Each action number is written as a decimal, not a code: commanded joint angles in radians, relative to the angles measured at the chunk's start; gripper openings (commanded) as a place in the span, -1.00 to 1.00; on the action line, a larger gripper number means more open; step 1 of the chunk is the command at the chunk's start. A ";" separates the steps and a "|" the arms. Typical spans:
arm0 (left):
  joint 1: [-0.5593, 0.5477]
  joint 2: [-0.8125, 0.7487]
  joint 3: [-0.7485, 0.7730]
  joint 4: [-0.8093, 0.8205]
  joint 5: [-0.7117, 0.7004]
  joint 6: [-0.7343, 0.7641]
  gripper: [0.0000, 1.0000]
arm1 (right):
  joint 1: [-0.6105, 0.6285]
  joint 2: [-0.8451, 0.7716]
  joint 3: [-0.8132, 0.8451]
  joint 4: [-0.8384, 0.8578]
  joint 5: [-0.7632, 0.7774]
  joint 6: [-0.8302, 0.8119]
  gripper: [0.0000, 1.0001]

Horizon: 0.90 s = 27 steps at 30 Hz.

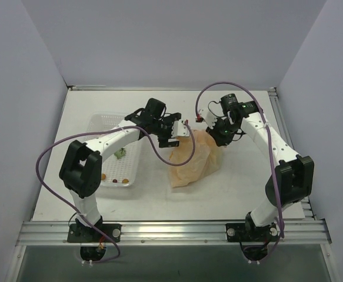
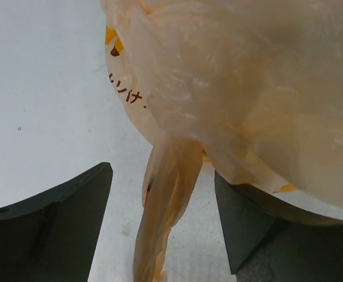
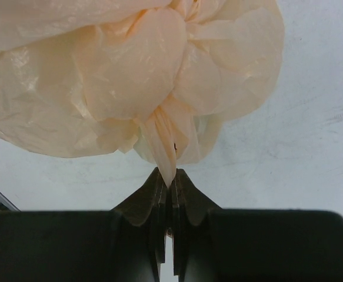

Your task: Place the fake fruits into the plastic bag and tie a complex knot

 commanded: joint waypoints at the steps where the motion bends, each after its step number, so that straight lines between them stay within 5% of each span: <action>1: -0.020 0.031 -0.004 0.121 -0.076 0.024 0.58 | 0.008 0.007 0.010 -0.015 -0.006 0.008 -1.00; 4: -0.019 0.046 0.013 0.127 -0.118 0.001 0.14 | 0.006 0.003 0.011 -0.012 -0.010 0.008 -1.00; 7: -0.006 0.036 0.016 0.133 -0.142 -0.028 -0.60 | 0.008 -0.002 -0.001 -0.004 0.012 -0.001 -1.00; 10: 0.003 0.002 -0.007 0.132 -0.154 -0.041 -0.96 | 0.006 -0.008 -0.012 0.010 0.052 -0.009 -1.00; 27: 0.268 -0.167 -0.145 0.076 -0.160 -0.205 -1.00 | -0.343 -0.122 -0.168 0.041 0.174 -0.210 -1.00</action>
